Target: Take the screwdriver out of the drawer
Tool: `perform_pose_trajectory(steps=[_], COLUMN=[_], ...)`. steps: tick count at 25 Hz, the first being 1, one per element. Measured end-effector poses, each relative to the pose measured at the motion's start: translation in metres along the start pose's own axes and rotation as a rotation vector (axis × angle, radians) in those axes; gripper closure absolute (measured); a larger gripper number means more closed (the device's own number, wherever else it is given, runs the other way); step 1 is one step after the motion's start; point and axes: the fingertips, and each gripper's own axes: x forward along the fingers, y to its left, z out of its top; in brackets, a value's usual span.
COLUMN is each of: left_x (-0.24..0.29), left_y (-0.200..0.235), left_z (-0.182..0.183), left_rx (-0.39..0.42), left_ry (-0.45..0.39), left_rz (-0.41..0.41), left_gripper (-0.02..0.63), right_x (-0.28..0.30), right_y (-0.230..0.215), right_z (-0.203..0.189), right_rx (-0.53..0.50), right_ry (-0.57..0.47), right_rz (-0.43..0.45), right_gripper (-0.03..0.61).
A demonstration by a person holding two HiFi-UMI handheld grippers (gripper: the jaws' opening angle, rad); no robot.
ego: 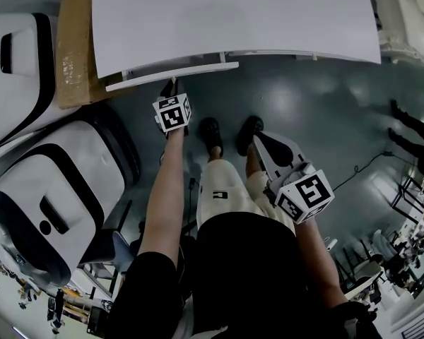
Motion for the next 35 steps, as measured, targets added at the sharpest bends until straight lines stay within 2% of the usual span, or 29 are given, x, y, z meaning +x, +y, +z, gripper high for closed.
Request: perform_pose_trajectory(steps=[17, 35], left_x=[-0.038, -0.076], left_y=[-0.011, -0.022], left_z=[-0.048, -0.104], left_rx=[-0.017, -0.048], left_ry=[0.123, 0.171], left_rz=[-0.046, -0.074], left_gripper=[0.526, 0.528], right_x=[-0.007, -0.01], right_y=[0.021, 0.045], right_z=[0.015, 0.012], right_rx=[-0.007, -0.037], right_ry=[-0.029, -0.011], right_rz=[0.027, 0.067], right_gripper=[0.561, 0.561])
